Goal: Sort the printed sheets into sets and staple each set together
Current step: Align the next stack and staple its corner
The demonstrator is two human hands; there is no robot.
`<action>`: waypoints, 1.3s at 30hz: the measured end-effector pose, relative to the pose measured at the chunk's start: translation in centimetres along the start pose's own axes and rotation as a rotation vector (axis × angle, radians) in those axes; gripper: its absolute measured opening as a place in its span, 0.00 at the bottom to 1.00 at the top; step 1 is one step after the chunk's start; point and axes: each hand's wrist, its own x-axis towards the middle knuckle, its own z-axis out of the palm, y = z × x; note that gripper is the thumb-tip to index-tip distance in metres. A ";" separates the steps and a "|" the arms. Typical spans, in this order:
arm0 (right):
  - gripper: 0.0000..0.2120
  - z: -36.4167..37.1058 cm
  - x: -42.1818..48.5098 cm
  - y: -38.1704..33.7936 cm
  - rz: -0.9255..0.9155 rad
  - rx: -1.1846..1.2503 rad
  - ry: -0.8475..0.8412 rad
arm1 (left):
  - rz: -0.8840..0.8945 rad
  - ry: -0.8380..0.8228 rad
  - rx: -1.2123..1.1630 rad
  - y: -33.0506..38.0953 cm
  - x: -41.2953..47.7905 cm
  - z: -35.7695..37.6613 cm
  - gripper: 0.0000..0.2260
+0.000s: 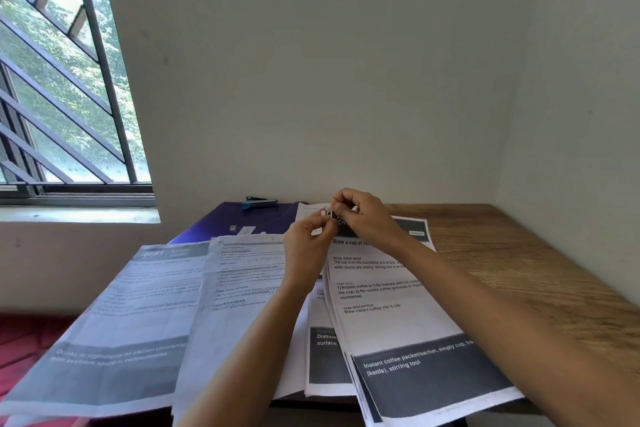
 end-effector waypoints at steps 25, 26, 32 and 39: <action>0.03 0.2 -1.1 1.2 -0.038 0.117 0.144 | -0.064 0.072 -0.146 0.6 0.0 -0.1 0.06; 0.03 0.3 -1.2 1.3 -0.041 0.114 0.161 | -0.090 0.054 -0.168 0.5 0.0 -0.2 0.06; 0.02 0.6 -1.3 1.6 -0.053 0.094 0.228 | -0.252 0.001 -0.374 0.7 0.5 -0.2 0.09; 0.02 0.5 -1.6 1.5 -0.092 0.084 0.247 | -0.288 -0.071 -0.452 0.9 0.4 -0.5 0.10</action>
